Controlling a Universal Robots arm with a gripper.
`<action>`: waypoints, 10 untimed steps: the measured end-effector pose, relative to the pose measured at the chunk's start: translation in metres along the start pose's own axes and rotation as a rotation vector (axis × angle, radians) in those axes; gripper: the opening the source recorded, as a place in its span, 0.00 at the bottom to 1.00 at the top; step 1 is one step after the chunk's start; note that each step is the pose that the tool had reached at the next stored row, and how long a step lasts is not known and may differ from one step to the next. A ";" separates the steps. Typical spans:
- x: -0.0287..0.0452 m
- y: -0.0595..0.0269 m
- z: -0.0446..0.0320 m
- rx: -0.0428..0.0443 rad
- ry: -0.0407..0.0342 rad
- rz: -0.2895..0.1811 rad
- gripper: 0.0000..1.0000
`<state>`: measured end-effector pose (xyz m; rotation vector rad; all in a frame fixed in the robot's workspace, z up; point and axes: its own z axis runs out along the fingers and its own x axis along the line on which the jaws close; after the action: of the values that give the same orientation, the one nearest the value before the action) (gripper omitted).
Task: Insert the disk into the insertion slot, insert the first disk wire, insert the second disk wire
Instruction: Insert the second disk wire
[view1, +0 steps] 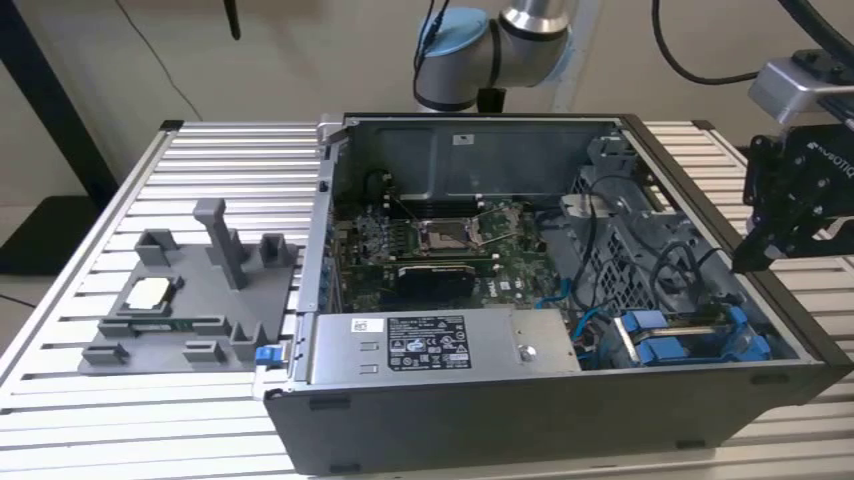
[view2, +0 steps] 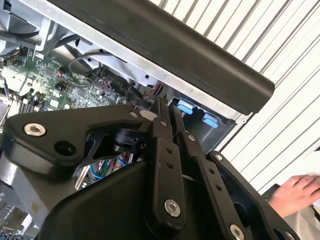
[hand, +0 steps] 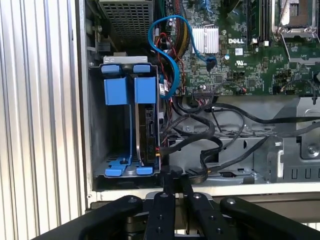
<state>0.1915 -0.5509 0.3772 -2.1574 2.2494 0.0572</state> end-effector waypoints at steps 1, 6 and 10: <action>0.0000 0.0000 0.0000 0.0000 0.0000 0.000 0.16; -0.0001 0.0048 -0.0073 -0.0001 -0.0013 0.001 0.16; -0.0002 0.0117 -0.0157 -0.0004 -0.0105 0.004 0.16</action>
<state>0.1800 -0.5509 0.3930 -2.1475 2.2486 0.0689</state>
